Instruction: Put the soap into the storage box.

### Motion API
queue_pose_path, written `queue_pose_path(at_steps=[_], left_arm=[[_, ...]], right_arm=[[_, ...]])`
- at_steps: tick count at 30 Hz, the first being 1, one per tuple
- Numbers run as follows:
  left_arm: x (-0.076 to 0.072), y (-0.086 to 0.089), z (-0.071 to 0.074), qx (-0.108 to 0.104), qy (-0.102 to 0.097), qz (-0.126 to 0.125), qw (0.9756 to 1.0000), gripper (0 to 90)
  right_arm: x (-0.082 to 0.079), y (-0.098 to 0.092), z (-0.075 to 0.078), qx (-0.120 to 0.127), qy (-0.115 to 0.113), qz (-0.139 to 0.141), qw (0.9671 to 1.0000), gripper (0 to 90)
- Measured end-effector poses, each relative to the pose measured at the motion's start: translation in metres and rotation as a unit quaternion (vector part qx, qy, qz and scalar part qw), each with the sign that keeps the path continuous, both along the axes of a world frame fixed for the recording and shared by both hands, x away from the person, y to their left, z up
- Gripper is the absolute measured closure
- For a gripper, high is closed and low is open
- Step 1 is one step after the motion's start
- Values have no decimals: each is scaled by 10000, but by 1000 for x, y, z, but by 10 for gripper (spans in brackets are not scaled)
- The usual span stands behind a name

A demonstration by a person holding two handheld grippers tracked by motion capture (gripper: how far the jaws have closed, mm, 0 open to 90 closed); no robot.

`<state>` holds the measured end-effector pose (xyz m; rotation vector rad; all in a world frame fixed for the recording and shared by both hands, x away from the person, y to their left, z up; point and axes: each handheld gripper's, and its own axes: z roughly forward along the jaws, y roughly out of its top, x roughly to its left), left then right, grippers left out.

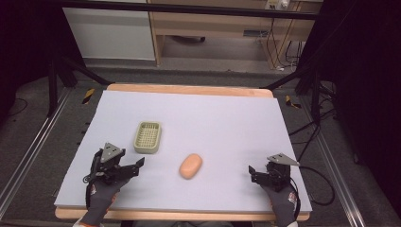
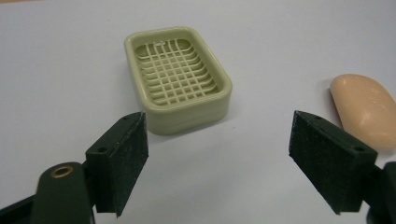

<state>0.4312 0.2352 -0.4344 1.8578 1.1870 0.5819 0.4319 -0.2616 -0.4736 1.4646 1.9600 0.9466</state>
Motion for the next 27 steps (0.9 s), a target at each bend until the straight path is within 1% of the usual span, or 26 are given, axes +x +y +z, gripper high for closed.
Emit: queue_pose_path(at_steps=[2, 7, 11, 17, 18, 20, 22, 27], left_arm=[[0, -3, 1, 55, 2, -56, 10000, 189], [0, -10, 2, 54, -1, -117, 9999, 189], [-1, -14, 4, 93, 0, -200, 9998, 189], [0, -19, 9, 55, -14, -256, 9997, 188], [-1, -20, 10, 74, -26, -290, 9995, 188], [-1, -22, 12, 48, -24, -331, 9994, 188], [0, -27, 15, 99, -26, -411, 9991, 188], [3, -39, 18, 127, -47, -533, 9985, 188]], right_arm=[[0, 0, 0, -21, 0, -27, 10000, 88], [1, 0, -1, -21, 10, -40, 10000, 88], [1, 0, -1, -16, 10, -60, 10000, 88], [1, -2, -1, -2, 26, -83, 10000, 88], [1, -2, -1, -2, 36, -84, 10000, 88], [1, -2, -1, -12, 35, -86, 10000, 88], [1, -2, -1, -17, 28, -92, 10000, 88], [0, -3, 0, 27, -15, -128, 9999, 87]])
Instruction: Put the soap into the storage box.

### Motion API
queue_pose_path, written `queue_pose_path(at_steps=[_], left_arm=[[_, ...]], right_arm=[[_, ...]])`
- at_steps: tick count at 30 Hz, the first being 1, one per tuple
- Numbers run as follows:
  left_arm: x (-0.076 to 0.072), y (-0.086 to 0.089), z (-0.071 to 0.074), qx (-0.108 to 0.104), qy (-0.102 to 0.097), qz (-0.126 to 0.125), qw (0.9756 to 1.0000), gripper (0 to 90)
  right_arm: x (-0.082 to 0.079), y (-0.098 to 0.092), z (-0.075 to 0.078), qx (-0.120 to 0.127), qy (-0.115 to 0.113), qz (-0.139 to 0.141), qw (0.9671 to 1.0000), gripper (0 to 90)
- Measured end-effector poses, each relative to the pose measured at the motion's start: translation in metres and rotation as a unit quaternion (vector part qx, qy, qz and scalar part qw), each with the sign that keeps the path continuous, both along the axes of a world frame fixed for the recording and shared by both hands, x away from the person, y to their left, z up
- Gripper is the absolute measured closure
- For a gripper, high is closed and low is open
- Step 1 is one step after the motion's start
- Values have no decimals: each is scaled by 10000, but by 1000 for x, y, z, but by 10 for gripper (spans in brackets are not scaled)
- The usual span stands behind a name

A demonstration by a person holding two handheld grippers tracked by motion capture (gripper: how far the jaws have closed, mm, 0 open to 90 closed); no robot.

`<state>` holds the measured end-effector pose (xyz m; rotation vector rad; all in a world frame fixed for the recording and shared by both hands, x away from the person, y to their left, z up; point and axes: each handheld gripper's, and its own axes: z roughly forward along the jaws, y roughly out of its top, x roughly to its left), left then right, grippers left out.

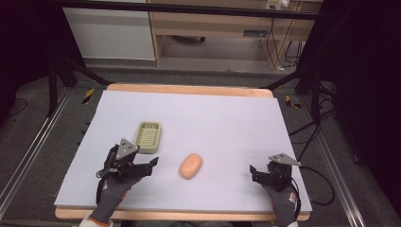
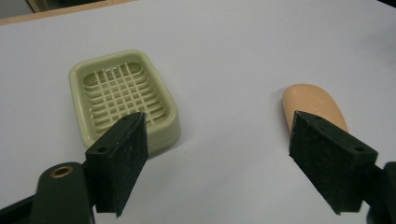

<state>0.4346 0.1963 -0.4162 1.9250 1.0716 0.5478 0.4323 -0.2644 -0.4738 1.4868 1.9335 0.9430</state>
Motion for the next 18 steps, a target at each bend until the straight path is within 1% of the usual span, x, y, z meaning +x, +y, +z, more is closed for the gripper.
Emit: queue_pose_path(at_steps=[1, 2, 3, 4, 11, 15, 18], left_arm=[[0, 0, 0, 0, 0, 0, 10000, 189], [1, -5, 1, 48, -12, -42, 10000, 189], [1, -5, 1, 48, -12, -42, 10000, 189], [2, -9, 2, 50, -7, -89, 9999, 189], [5, -23, 4, 85, -25, -208, 9997, 194], [6, -31, 5, 110, -35, -271, 9996, 197], [6, -37, 5, 202, -15, -327, 9993, 201]], right_arm=[[0, 0, 0, -7, -18, 8, 10000, 87], [0, 0, 1, 17, -32, 9, 10000, 88], [0, 0, 1, 17, -32, 9, 10000, 88], [0, 0, 1, 16, -72, 19, 10000, 87], [0, 0, 1, 44, -114, 41, 9999, 87], [-1, 1, 2, 67, -100, 27, 9999, 87], [-1, 1, 2, 67, -122, 25, 9999, 86]])
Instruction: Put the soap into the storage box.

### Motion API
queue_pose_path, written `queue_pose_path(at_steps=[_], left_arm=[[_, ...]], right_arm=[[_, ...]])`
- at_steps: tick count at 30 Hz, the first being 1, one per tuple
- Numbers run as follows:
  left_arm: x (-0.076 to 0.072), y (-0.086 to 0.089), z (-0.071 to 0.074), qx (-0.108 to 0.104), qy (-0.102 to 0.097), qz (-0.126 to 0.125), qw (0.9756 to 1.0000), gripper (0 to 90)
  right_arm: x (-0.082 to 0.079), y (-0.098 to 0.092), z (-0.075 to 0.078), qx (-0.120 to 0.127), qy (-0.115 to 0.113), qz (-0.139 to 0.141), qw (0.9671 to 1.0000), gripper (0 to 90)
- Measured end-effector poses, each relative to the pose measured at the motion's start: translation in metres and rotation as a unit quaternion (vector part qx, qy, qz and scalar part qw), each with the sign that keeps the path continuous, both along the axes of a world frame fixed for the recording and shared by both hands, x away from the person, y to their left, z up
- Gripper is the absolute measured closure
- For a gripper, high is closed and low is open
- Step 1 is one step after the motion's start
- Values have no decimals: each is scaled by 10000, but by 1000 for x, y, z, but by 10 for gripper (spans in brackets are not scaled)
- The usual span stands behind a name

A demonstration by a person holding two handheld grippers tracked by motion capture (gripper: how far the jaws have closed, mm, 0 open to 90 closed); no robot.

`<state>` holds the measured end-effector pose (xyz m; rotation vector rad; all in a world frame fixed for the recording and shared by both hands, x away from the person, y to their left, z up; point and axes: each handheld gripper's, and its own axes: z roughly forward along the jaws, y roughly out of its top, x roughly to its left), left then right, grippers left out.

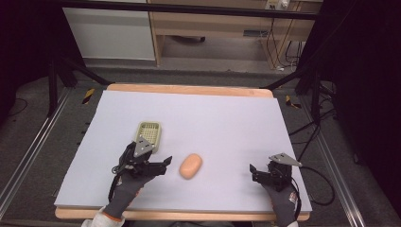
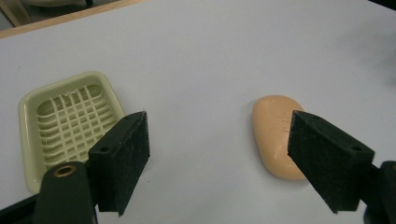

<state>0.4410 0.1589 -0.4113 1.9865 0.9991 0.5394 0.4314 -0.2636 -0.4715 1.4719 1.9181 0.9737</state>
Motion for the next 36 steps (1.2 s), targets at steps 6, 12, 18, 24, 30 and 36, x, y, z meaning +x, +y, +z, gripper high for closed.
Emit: queue_pose_path(at_steps=[6, 12, 18, 24, 30, 36], left_arm=[[2, -7, -1, 9, 47, -46, 10000, 205], [6, -17, -3, 43, 111, -58, 9999, 209], [9, -27, -4, 74, 139, -123, 9998, 212], [11, -37, -7, 87, 189, -193, 9996, 215], [11, -47, -11, 179, 252, -293, 9991, 214], [13, -54, -17, 250, 335, -339, 9986, 215]], right_arm=[[0, 0, 0, -40, -49, 23, 10000, 83], [0, 0, 0, -43, -44, 16, 10000, 79], [0, 0, 0, -44, -46, 9, 10000, 80], [0, 0, 0, -49, -39, 31, 10000, 80], [-1, 0, 1, -44, -59, 30, 10000, 81], [0, 0, 1, -35, -51, 49, 10000, 81]])
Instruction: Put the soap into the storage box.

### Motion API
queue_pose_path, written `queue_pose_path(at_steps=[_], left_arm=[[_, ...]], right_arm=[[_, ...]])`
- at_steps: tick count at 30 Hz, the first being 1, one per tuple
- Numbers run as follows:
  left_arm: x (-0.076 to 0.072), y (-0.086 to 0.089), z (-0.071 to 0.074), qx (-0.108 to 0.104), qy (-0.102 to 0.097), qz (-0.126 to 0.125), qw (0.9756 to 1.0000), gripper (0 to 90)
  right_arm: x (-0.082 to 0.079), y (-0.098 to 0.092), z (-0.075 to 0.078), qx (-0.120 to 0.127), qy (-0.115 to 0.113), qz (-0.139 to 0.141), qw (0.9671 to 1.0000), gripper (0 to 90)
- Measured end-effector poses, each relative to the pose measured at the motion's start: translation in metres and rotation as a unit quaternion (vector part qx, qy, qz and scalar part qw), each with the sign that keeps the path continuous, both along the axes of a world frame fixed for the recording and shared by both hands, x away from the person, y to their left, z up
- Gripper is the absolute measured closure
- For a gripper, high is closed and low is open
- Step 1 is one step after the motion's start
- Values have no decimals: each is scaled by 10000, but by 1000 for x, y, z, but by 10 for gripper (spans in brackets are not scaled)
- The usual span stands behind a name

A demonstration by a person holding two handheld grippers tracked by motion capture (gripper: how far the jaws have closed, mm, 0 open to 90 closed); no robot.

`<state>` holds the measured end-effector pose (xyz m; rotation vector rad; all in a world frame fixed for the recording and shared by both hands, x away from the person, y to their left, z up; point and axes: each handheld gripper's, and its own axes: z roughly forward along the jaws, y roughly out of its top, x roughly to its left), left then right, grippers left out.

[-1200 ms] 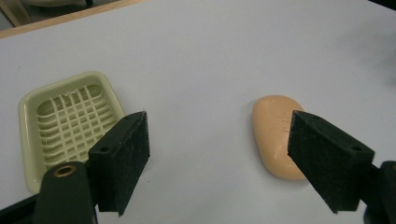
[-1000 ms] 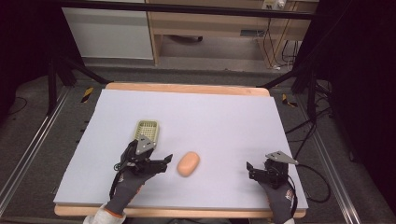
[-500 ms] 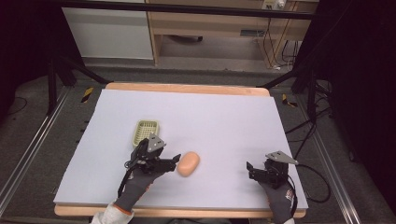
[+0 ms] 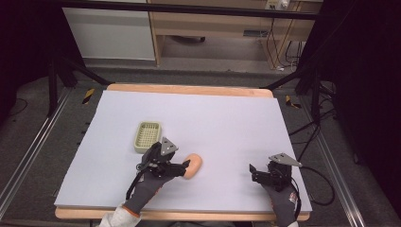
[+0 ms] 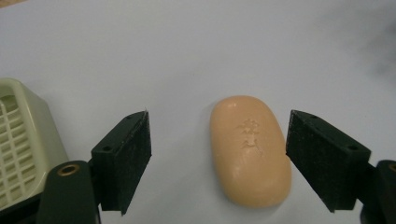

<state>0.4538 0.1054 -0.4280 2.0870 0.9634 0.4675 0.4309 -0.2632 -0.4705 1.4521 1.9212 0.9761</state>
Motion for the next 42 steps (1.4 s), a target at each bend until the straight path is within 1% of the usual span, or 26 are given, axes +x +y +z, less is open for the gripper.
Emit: queue_pose_path(at_steps=[1, 3, 8, 16, 21, 27, 36, 38, 42], left_arm=[[0, 0, 0, 0, 0, 0, 10000, 215], [0, -3, -3, 75, 31, -72, 9999, 216], [1, -11, -9, 98, 118, -119, 9998, 216], [1, -18, -14, 152, 191, -194, 9995, 212], [3, -22, -17, 186, 249, -181, 9994, 205], [5, -28, -22, 283, 322, -189, 9989, 189], [9, -34, -28, 360, 395, -247, 9983, 196], [10, -36, -30, 424, 418, -265, 9979, 200], [13, -38, -34, 469, 453, -258, 9975, 208]], right_arm=[[0, 0, 0, 0, 0, 0, 10000, 81], [0, 0, 0, 9, 14, 18, 10000, 81], [0, 0, 0, 16, 27, 20, 10000, 81], [1, 1, -1, 34, 54, 20, 10000, 81], [1, 0, -1, 52, 64, 18, 10000, 81], [2, 1, -1, 37, 62, 4, 10000, 81], [2, 1, -1, 68, 89, 13, 9999, 80], [2, 1, -2, 55, 87, 14, 9999, 80], [2, 1, -2, 58, 103, 20, 9999, 80]])
